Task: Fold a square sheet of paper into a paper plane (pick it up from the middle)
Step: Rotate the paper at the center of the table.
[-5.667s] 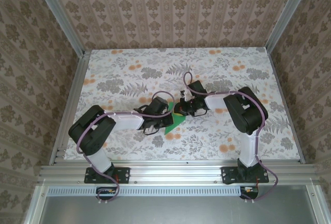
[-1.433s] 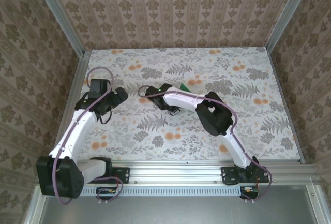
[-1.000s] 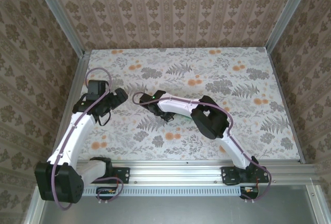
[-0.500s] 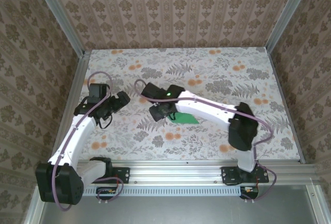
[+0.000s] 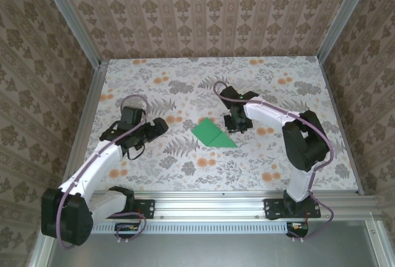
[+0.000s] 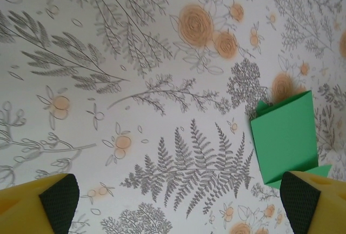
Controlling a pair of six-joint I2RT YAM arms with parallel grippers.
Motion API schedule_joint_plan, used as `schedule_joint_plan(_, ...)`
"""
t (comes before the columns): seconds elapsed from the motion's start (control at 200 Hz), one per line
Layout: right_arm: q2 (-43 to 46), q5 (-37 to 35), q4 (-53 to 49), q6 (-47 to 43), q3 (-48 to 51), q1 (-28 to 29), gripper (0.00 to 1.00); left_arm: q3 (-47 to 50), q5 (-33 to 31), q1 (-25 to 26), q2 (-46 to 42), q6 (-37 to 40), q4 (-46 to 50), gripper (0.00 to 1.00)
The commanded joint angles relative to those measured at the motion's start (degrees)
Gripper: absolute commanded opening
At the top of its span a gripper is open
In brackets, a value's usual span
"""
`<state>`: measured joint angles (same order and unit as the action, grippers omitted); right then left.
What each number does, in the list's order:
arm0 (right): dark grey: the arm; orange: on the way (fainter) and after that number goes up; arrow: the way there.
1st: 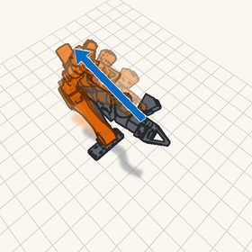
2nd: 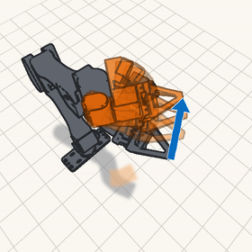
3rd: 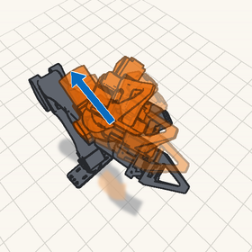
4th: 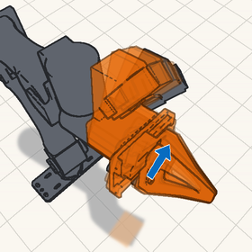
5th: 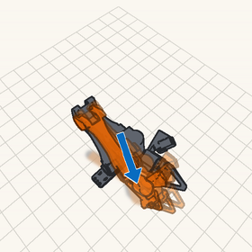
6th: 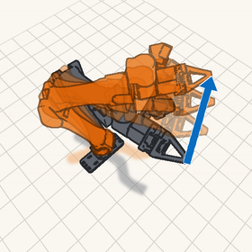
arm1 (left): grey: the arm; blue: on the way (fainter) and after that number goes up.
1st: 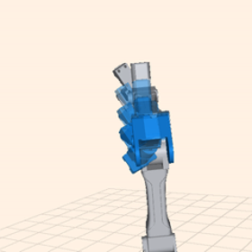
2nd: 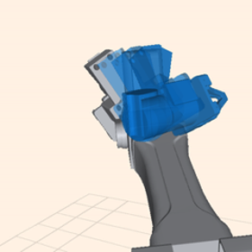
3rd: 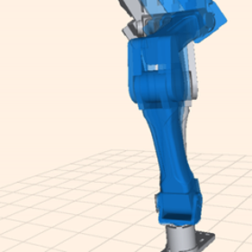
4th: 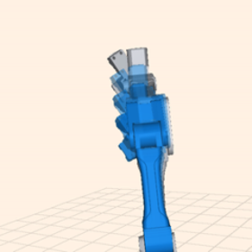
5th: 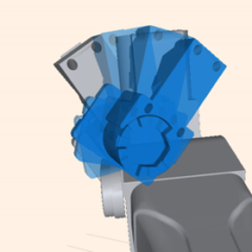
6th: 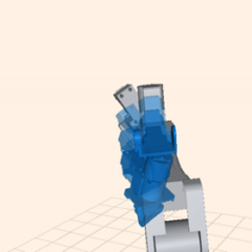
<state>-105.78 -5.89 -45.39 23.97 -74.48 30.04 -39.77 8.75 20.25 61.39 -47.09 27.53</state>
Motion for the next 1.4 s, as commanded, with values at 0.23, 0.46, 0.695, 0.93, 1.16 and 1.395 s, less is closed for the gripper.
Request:
schedule_joint_plan(0.23, -5.2, -3.8, -2.4, -0.1, 1.7, 0.7, 0.23, 0.7, -3.3, 5.3, 3.1, -4.1, -1.9, 0.99)
schedule_joint_plan(0.46, -4.5, 1.3, -3.8, -0.2, 2.7, 3.6, 0.27, 0.6, -3.7, 5.5, 3.9, -4.2, -2.4, 0.99)
schedule_joint_plan(0.695, -3.4, 6.9, -4.4, 2.6, 1.5, 9.4, 0.29, 1.0, -4.0, 8.2, 5.1, -4.4, -3.1, 0.99)
schedule_joint_plan(0.93, -3.5, 14.8, 0.7, 6.0, -0.5, 11.7, 0.34, 1.4, -4.0, 9.8, 6.9, -5.5, -5.0, 0.99)
schedule_joint_plan(1.16, 8.0, 11.9, 3.3, 5.3, 4.7, 7.9, 0.37, 2.1, -3.5, 12.2, 8.9, -7.3, -7.5, 0.99)
schedule_joint_plan(1.395, 9.4, 19.4, 5.5, 2.2, 4.3, 7.7, 0.45, 3.2, -2.2, 15.1, 12.1, -11.1, -12.1, 0.95)
